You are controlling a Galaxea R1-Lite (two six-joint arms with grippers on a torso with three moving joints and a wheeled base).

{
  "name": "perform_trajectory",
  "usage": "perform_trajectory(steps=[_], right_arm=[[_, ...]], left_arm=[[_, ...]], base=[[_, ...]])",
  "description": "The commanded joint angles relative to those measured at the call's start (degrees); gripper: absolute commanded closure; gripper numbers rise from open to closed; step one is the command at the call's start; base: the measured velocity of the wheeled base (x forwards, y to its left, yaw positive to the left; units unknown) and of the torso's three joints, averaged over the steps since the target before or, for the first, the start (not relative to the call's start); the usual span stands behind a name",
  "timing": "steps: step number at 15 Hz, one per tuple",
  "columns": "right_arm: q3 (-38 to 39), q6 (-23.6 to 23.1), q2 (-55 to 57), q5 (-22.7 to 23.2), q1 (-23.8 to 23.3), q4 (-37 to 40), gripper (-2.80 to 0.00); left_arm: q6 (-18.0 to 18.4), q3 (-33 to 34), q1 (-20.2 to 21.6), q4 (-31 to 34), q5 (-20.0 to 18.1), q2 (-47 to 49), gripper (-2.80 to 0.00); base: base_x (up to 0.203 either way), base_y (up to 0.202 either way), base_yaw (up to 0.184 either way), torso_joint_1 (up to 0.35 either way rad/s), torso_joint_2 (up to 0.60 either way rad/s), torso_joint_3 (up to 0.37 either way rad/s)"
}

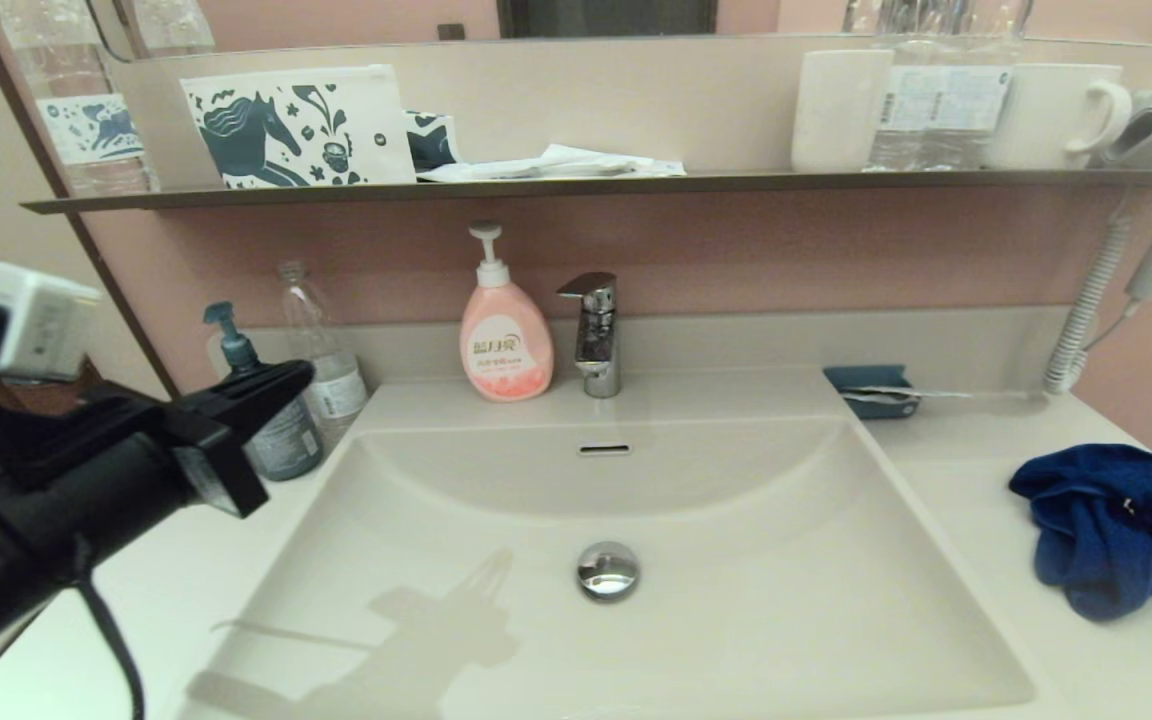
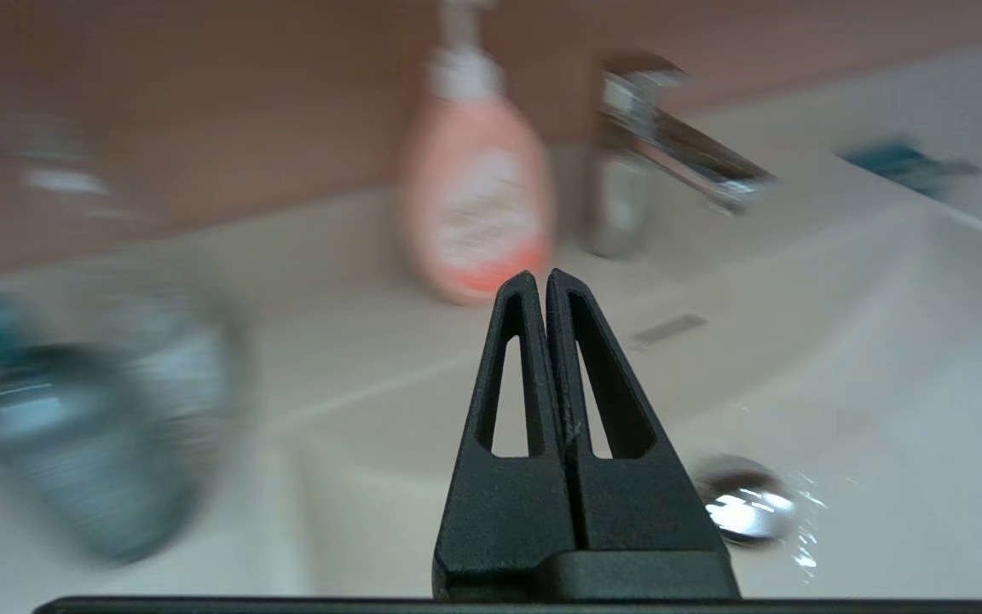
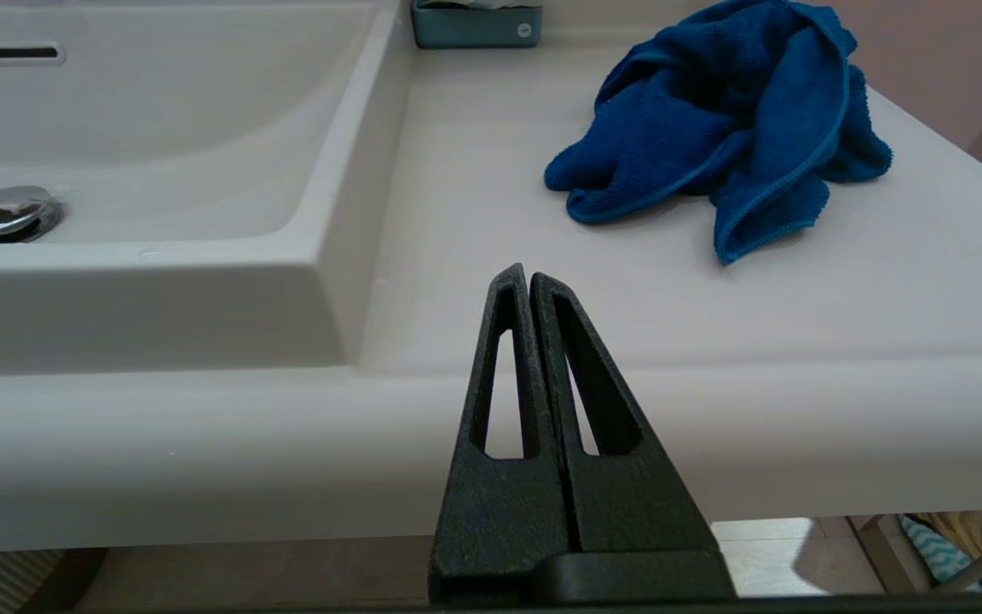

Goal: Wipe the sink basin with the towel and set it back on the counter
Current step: Pick up the cloth

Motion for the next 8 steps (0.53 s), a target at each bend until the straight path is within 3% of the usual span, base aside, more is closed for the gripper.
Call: perform_trajectory(steps=[1, 5, 8], right_arm=[[0.0, 0.0, 0.0, 0.0, 0.0, 0.0, 0.00], [0.0, 0.0, 0.0, 0.0, 0.0, 0.0, 0.00], [0.0, 0.0, 0.0, 0.0, 0.0, 0.0, 0.00]], left_arm=[[0.6, 4.5, 7.8, 0.0, -0.5, -14.9, 0.00], [1.1, 9.8, 13.6, 6.8, -1.2, -34.3, 0.00], [1.1, 11.2, 14.9, 20.8, -1.3, -49.4, 0.00]], base=[[0.000, 0.000, 0.000, 0.000, 0.00, 0.000], [0.000, 0.000, 0.000, 0.000, 0.00, 0.000], [0.000, 0.000, 0.000, 0.000, 0.00, 0.000]])
